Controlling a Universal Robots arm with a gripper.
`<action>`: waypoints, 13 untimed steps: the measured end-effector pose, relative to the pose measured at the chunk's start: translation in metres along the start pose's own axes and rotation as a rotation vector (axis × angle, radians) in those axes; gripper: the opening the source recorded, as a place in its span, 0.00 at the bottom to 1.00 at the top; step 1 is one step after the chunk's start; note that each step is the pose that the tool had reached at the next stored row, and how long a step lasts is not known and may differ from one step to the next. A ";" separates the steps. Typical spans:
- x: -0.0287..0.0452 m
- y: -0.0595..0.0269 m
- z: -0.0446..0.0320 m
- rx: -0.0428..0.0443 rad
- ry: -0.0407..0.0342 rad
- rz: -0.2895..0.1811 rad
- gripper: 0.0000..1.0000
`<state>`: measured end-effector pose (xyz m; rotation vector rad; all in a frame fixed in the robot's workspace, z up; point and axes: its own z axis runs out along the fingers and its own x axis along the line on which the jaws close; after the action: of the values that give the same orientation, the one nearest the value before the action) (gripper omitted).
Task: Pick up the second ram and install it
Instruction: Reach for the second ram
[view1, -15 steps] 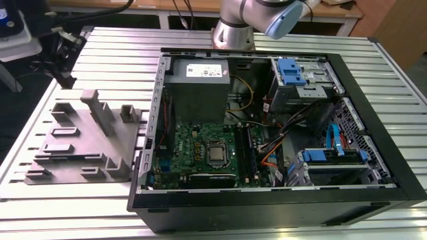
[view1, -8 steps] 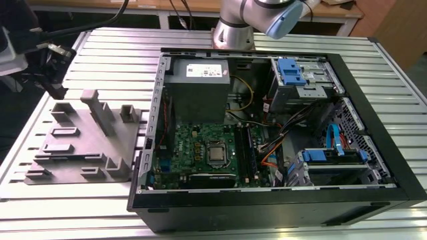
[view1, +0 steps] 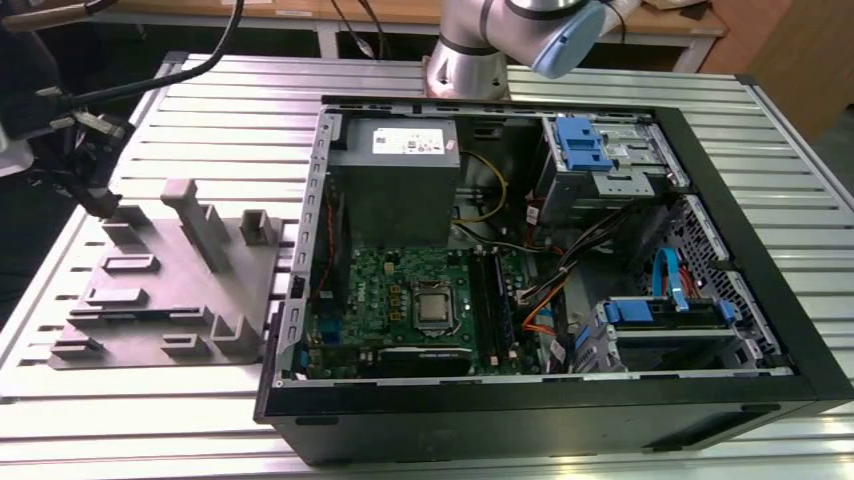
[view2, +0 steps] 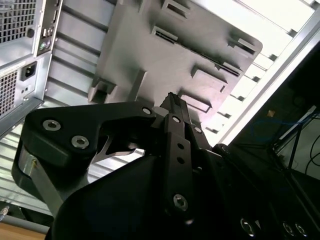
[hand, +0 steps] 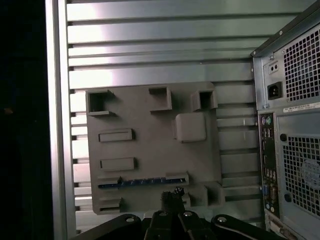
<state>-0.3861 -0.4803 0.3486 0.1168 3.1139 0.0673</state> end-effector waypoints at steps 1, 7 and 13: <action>0.0020 -0.0008 0.0018 0.0000 0.0004 0.000 0.07; 0.0127 -0.0049 0.0122 0.0003 0.0038 0.000 0.07; 0.0170 -0.0088 0.0229 0.0007 0.0093 0.000 0.07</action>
<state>-0.4031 -0.4868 0.3250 0.1176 3.1232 0.0670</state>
